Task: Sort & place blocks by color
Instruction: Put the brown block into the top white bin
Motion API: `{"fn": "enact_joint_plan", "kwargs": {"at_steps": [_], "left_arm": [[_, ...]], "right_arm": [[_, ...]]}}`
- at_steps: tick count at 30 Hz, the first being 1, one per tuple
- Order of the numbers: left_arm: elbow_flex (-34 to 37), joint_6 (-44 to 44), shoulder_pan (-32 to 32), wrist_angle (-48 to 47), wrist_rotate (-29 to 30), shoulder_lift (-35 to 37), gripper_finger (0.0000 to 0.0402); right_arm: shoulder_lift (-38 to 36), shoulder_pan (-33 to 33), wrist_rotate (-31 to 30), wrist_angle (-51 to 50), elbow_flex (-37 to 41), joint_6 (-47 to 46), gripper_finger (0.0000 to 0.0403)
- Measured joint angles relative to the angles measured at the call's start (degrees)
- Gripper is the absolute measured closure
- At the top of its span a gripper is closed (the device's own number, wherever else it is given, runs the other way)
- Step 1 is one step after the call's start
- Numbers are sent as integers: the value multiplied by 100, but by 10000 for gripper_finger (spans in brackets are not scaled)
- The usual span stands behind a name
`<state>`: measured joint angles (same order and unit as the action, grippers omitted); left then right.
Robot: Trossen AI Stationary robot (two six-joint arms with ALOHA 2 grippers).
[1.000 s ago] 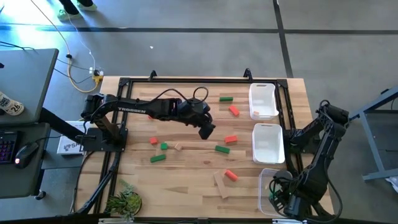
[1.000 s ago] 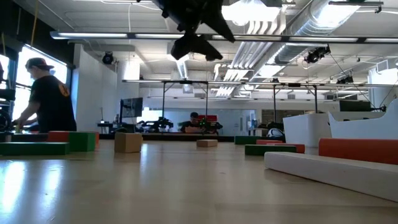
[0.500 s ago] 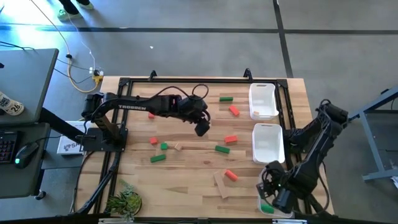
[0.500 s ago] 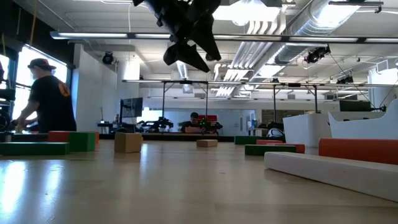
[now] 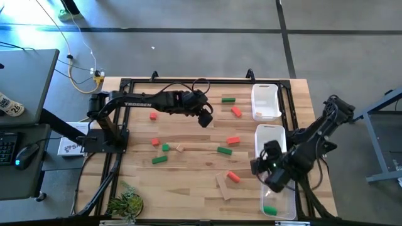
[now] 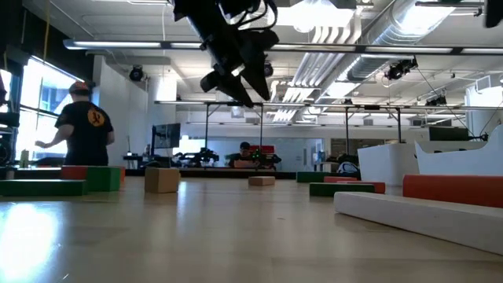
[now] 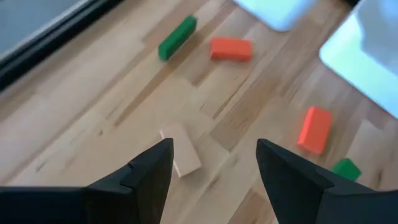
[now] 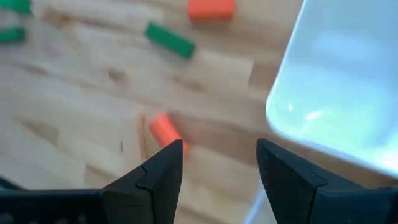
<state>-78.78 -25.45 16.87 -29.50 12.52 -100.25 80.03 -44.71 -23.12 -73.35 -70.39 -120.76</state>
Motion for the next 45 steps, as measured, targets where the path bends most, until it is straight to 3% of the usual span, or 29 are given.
{"fn": "enact_joint_plan", "kwargs": {"at_steps": [11,23,35,45], "left_arm": [[4,37,118,179,10,-770,184],[4,-276,343,457,10,-1611,184],[13,-440,323,613,-350,-1858,183],[-24,-324,288,663,-215,-2212,184]], "right_arm": [[-249,1341,-92,-63,0,1546,212],[-249,2228,-31,-63,0,2607,213],[-247,2653,281,-55,0,3235,213],[-245,2673,254,55,0,3236,213]]}}
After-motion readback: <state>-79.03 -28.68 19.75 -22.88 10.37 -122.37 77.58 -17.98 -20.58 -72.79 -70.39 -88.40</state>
